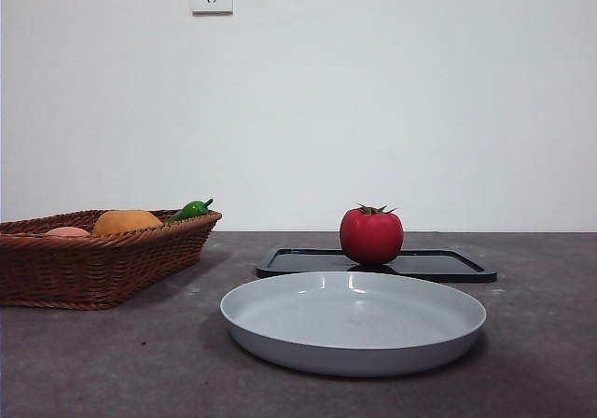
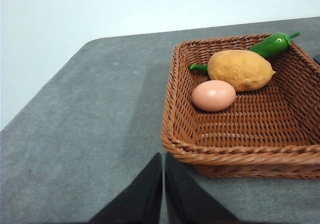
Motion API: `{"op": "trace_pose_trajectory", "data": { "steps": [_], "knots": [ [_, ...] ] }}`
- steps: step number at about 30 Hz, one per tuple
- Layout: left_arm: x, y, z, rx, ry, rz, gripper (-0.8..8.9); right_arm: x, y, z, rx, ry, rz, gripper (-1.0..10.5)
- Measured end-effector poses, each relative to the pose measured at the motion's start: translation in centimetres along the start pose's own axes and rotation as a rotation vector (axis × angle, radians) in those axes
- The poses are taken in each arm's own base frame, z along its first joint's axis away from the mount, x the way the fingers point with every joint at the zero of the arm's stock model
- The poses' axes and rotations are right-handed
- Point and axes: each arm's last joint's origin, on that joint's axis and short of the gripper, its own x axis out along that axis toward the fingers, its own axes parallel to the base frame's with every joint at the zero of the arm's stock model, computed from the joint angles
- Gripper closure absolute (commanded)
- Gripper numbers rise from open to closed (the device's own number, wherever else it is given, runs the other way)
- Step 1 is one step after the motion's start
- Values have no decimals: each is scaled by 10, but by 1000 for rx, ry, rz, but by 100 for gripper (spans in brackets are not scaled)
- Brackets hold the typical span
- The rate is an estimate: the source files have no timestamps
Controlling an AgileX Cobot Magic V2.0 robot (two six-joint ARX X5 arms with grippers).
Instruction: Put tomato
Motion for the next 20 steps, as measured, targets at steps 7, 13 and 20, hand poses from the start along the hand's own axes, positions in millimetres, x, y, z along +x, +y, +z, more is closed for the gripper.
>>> {"op": "trace_pose_trajectory", "data": {
  "steps": [7,13,20],
  "knots": [
    [0,0,0,0,0,0,806,-2,-8,-49,-8,-71,-149,937],
    [0,0,0,0,0,0,806,1,-11,-84,-2,-37,-203,937],
    [0,0,0,0,0,0,806,3,-12,-110,16,11,-206,937]
  ]
}}
